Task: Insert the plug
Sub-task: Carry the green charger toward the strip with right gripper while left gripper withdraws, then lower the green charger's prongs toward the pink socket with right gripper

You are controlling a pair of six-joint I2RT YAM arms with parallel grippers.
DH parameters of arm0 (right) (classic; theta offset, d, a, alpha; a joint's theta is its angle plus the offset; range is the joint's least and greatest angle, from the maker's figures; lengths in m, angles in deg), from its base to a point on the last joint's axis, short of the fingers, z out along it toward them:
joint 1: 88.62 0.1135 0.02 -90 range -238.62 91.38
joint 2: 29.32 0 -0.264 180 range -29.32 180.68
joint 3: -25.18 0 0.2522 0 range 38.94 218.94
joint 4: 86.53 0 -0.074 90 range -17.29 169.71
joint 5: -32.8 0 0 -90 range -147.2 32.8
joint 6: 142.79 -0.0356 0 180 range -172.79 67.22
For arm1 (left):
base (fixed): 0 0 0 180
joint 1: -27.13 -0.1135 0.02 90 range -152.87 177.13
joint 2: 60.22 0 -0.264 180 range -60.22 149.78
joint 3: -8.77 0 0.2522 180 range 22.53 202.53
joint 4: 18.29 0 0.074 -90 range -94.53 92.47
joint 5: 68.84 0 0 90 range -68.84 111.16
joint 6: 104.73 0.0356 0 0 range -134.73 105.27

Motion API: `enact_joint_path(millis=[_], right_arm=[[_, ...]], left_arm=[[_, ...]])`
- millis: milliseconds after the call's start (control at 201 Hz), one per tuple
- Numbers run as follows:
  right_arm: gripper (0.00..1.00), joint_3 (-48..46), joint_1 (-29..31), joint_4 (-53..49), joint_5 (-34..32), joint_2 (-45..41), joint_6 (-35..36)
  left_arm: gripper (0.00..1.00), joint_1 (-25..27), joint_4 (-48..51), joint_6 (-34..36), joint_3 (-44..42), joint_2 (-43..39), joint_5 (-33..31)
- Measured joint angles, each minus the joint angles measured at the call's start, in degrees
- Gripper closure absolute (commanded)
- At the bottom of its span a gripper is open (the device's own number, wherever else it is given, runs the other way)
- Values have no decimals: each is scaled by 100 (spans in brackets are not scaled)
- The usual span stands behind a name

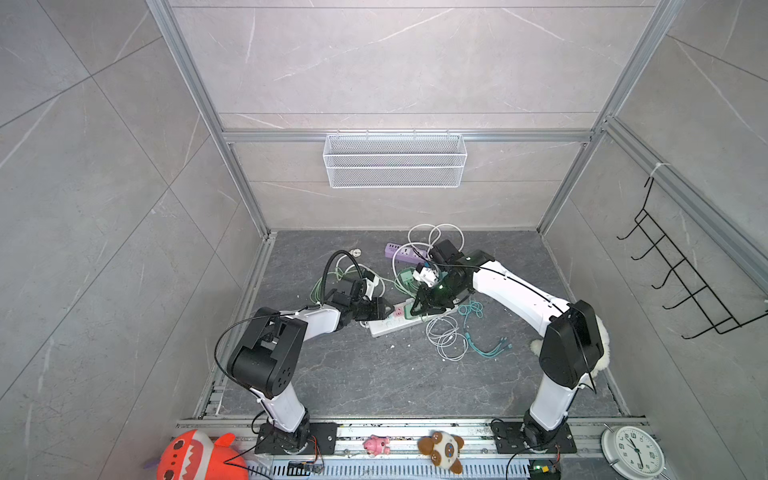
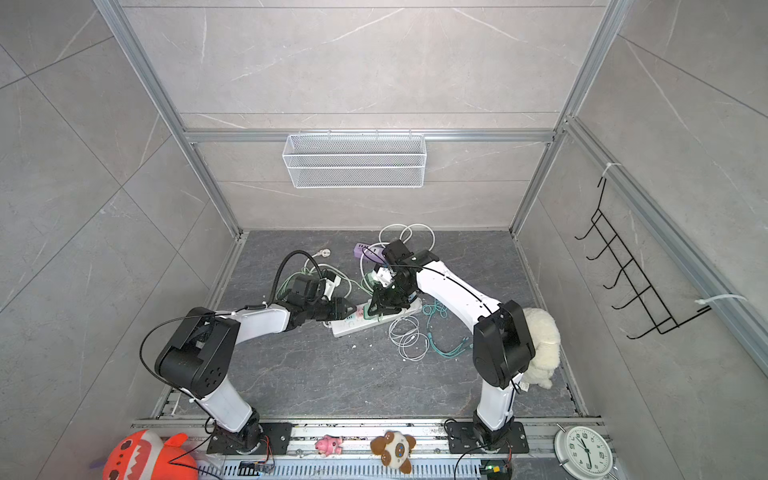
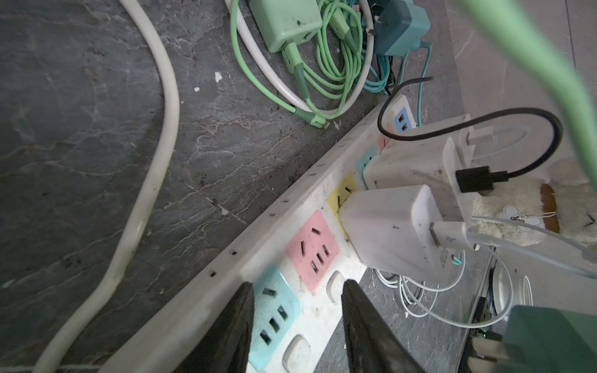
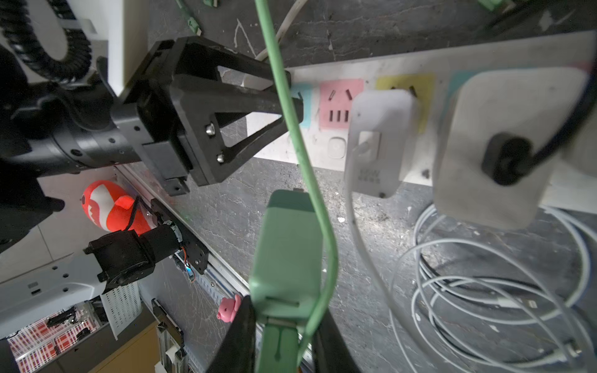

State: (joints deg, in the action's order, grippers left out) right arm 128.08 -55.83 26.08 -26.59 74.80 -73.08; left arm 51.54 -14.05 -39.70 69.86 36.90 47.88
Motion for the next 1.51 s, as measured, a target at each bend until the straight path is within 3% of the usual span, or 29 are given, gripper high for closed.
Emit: enact_joint_path(millis=[219,438,881,1160,1508], right_arm=[[93,282,142,-101,-369,4,-214],[92,623,476,-181,-726,83,-487],[91,1051,667,-728,-1056,455,-977],[91,1128,608,-874,-1099,455,-1222],[93,254,608,-876,-1246,295,-1845]], left_arm=[[47,-22,345,282,103,-48,-870],[47,-90,463,426,223,201,-1064],[51,-72,-310,103,-59,450,-442],[51,461,-824,-313,-721,151,-101],[51,955,-1727,-872,-1410,-28,306]])
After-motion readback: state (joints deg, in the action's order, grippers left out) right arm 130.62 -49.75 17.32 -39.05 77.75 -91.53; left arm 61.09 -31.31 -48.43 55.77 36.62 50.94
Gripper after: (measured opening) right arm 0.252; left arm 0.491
